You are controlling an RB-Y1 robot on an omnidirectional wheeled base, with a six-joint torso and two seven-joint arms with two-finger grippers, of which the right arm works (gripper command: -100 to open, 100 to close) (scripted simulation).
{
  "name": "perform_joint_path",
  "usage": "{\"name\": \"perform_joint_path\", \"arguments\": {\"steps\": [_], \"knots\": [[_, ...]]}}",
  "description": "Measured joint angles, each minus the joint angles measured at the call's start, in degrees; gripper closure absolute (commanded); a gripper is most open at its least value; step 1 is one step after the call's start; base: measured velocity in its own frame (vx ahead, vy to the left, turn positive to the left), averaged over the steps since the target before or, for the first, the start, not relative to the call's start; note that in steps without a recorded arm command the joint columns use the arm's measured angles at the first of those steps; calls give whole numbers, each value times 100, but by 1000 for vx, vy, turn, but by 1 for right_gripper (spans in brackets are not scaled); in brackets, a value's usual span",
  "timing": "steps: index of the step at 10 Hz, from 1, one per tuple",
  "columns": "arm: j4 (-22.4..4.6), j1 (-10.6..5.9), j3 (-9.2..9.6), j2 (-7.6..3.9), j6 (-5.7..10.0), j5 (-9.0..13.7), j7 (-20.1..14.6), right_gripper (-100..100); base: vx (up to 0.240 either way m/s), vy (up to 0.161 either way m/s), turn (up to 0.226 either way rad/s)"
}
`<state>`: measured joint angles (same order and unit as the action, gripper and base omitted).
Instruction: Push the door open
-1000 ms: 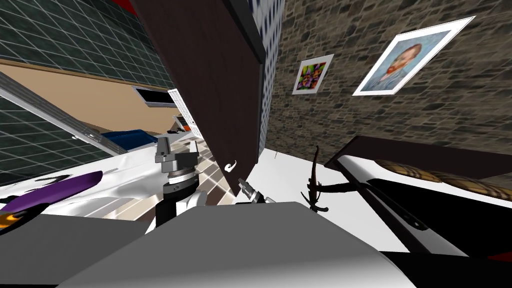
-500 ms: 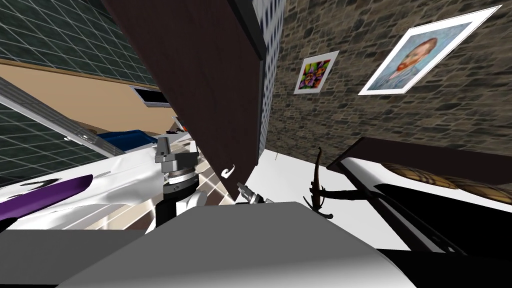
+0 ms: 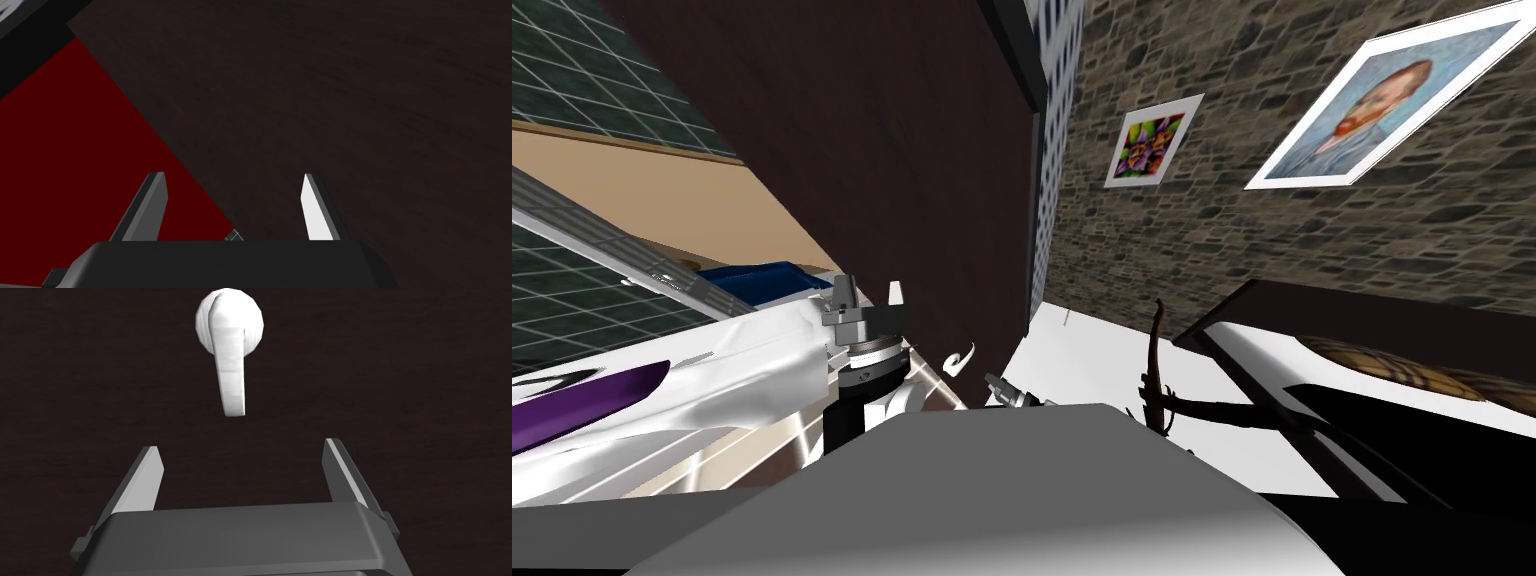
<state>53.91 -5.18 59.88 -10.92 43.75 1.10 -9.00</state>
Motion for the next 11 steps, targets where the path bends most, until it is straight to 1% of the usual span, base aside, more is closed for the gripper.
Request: {"name": "perform_joint_path", "arguments": {"steps": [3,9,10,11], "knots": [[-57,7,-17,33,20,-2,15,-100,78,127,21],[-231,53,-102,169,82,-14,82,-100,102,162,33],[-263,58,-116,192,93,-16,93,-100,35,87,-10],[-266,58,-118,196,96,-16,95,100,-3,-14,3]]}}
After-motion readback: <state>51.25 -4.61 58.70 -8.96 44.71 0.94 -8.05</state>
